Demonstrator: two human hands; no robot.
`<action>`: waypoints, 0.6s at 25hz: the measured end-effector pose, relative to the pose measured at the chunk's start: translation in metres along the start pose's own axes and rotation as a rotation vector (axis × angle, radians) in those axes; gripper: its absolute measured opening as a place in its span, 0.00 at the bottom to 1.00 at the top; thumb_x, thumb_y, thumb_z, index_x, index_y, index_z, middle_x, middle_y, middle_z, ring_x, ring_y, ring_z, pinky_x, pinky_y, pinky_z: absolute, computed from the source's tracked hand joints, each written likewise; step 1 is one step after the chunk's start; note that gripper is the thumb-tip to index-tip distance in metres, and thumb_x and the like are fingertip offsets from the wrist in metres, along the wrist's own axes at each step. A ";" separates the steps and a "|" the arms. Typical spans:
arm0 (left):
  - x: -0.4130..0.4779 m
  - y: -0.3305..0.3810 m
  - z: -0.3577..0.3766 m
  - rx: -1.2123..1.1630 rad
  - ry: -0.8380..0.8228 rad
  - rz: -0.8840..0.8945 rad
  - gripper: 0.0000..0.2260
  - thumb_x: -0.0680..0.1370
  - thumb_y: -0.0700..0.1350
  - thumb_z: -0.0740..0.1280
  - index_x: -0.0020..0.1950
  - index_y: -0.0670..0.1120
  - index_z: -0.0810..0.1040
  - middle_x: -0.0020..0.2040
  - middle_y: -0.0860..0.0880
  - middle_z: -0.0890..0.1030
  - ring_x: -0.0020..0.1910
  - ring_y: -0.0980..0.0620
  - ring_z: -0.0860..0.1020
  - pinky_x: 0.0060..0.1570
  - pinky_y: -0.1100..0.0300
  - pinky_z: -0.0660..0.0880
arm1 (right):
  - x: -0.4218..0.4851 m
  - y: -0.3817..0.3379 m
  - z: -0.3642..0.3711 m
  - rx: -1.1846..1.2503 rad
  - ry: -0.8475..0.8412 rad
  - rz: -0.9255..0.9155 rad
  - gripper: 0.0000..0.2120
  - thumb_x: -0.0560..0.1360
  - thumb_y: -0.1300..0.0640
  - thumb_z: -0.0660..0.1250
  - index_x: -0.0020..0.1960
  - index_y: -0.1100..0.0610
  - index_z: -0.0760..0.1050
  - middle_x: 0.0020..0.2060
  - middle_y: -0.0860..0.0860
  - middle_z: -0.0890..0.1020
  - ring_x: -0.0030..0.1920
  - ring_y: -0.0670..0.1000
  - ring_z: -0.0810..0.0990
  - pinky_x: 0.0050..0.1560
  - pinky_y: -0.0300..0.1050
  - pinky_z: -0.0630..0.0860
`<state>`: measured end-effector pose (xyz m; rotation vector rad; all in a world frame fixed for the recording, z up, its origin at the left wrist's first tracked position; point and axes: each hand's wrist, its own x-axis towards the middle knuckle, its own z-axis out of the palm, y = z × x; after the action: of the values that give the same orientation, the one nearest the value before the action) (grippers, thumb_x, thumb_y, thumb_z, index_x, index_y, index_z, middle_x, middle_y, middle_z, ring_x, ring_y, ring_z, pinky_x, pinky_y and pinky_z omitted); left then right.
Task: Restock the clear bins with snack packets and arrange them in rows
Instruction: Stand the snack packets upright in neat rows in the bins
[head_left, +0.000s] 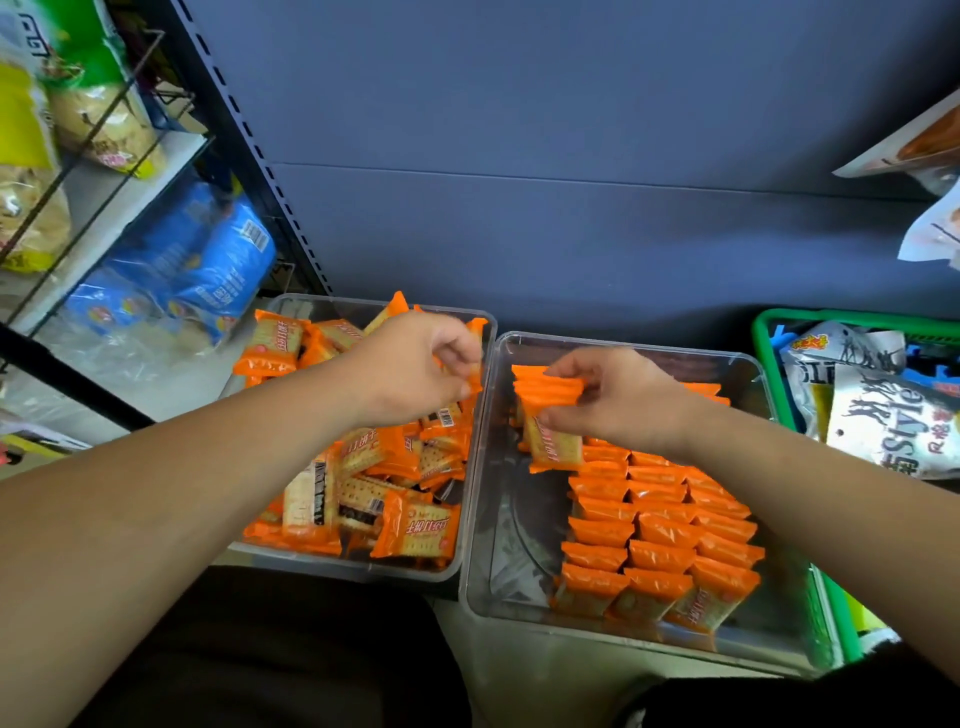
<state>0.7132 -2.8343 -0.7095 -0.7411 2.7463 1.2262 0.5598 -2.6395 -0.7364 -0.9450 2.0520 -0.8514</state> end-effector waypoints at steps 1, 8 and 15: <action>-0.003 -0.011 -0.006 0.080 -0.002 -0.021 0.11 0.76 0.38 0.76 0.52 0.52 0.83 0.50 0.53 0.84 0.48 0.57 0.84 0.53 0.56 0.83 | 0.000 0.003 0.005 -0.086 -0.002 0.016 0.13 0.72 0.55 0.79 0.55 0.50 0.80 0.43 0.48 0.86 0.41 0.48 0.84 0.42 0.38 0.81; -0.018 -0.062 -0.034 -0.006 0.066 -0.159 0.08 0.75 0.39 0.78 0.52 0.49 0.86 0.49 0.50 0.86 0.47 0.54 0.85 0.52 0.53 0.84 | 0.016 0.013 0.038 -0.307 -0.046 -0.071 0.16 0.75 0.50 0.76 0.58 0.48 0.74 0.45 0.43 0.81 0.44 0.47 0.81 0.44 0.45 0.78; -0.007 -0.059 -0.025 -0.063 0.012 -0.177 0.08 0.76 0.44 0.78 0.54 0.49 0.86 0.48 0.52 0.86 0.48 0.54 0.85 0.55 0.53 0.83 | 0.025 0.040 0.036 -0.311 0.098 -0.065 0.20 0.76 0.43 0.74 0.61 0.50 0.69 0.48 0.45 0.80 0.45 0.49 0.81 0.47 0.49 0.79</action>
<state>0.7491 -2.8837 -0.7316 -0.9762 2.5952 1.2795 0.5636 -2.6490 -0.7947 -1.1619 2.2929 -0.6319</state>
